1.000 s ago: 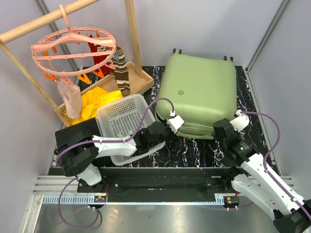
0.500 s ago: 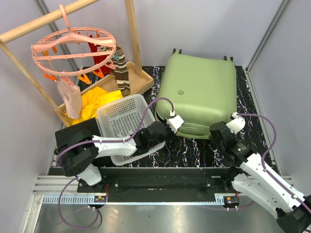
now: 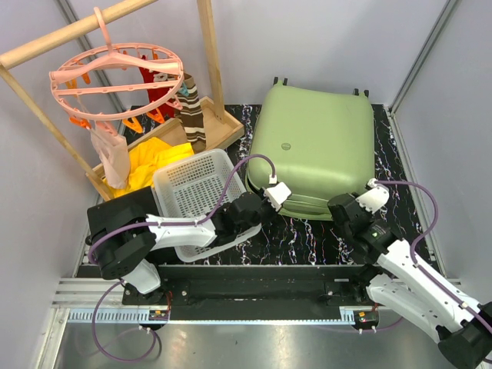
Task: Open, take out, and arrange the luggage
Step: Unzip the luggage
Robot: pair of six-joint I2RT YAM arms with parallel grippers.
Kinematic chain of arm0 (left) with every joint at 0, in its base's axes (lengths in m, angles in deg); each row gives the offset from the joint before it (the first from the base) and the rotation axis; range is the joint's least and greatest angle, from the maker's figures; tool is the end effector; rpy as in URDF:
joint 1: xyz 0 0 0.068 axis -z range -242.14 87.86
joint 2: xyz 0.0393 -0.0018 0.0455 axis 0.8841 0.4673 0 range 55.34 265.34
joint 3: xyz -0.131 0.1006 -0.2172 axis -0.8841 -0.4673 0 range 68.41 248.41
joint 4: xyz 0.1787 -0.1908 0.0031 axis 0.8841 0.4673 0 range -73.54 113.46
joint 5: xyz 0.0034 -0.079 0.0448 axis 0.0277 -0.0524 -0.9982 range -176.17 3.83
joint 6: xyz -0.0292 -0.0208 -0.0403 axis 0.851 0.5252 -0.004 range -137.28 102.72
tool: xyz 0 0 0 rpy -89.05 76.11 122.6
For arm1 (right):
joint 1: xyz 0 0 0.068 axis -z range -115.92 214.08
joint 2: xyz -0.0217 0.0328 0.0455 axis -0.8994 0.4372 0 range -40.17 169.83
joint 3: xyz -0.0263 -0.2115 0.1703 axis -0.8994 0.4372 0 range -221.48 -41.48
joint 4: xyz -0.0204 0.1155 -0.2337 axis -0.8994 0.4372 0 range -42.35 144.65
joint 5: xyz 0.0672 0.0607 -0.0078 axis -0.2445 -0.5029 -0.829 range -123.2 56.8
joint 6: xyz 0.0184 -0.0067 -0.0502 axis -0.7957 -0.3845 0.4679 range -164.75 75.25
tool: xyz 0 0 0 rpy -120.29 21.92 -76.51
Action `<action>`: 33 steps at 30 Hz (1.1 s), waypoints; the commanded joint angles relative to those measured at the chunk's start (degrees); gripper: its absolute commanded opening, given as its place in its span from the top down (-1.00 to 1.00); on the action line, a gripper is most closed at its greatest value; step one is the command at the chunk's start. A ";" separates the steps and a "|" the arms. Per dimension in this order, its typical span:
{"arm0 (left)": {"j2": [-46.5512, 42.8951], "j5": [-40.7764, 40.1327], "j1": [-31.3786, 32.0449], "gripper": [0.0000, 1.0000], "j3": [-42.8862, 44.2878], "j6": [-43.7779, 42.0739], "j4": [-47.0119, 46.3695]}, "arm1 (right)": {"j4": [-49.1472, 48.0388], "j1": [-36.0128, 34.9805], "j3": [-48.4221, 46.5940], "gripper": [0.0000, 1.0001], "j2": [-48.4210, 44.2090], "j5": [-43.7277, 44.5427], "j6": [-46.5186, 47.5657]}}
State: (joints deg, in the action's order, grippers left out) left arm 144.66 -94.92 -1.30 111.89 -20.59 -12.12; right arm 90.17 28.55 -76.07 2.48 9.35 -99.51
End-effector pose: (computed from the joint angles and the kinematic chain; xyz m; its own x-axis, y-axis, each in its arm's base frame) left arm 0.1678 -0.2897 0.2112 -0.0985 0.2937 -0.9508 0.7994 0.5924 0.1002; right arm 0.1283 0.0620 0.2401 -0.4269 0.4346 -0.7930 0.4682 0.8565 0.2173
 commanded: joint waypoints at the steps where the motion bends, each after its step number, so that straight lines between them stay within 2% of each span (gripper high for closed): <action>1: 1.38 -3.55 -1.69 1.00 1.08 0.06 4.32 | 2.28 -0.42 -2.14 0.40 2.25 6.57 -2.01; 2: 1.56 -3.72 -1.86 1.00 1.25 0.15 4.41 | 2.82 -0.42 -2.41 0.47 2.43 7.11 -3.15; 6: 2.44 -3.90 -2.56 1.00 1.69 1.20 4.93 | 4.14 -0.51 -3.73 0.49 2.52 9.13 -3.69; 12: 2.88 -4.08 -4.59 1.00 1.96 2.96 6.34 | 7.48 -0.51 -5.58 0.39 2.61 12.47 -3.33; 21: 2.35 -3.20 -5.99 1.00 1.78 3.14 6.87 | 8.54 -0.51 -6.63 0.36 5.59 14.67 -3.86; 24: 2.35 -3.11 -6.17 1.00 1.69 3.14 6.96 | 7.67 -0.59 -7.42 0.33 6.30 11.62 -2.64; 25: 2.35 -3.11 -6.26 1.00 1.69 3.14 6.96 | 6.79 -0.68 -7.42 0.25 5.87 10.29 -0.45; 29: 2.09 -3.11 -6.43 1.00 1.69 3.05 7.13 | 3.80 -0.77 -5.93 0.16 1.57 3.35 4.05; 33: 1.82 -3.20 -6.61 1.00 1.60 3.13 7.31 | 2.13 -0.68 -2.52 0.08 -9.41 -3.24 5.19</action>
State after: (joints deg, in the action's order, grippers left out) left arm 145.08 -91.23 -3.95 113.38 -15.85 -10.08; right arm 95.88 27.96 -80.37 1.43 12.38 -96.95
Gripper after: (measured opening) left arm 0.002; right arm 0.442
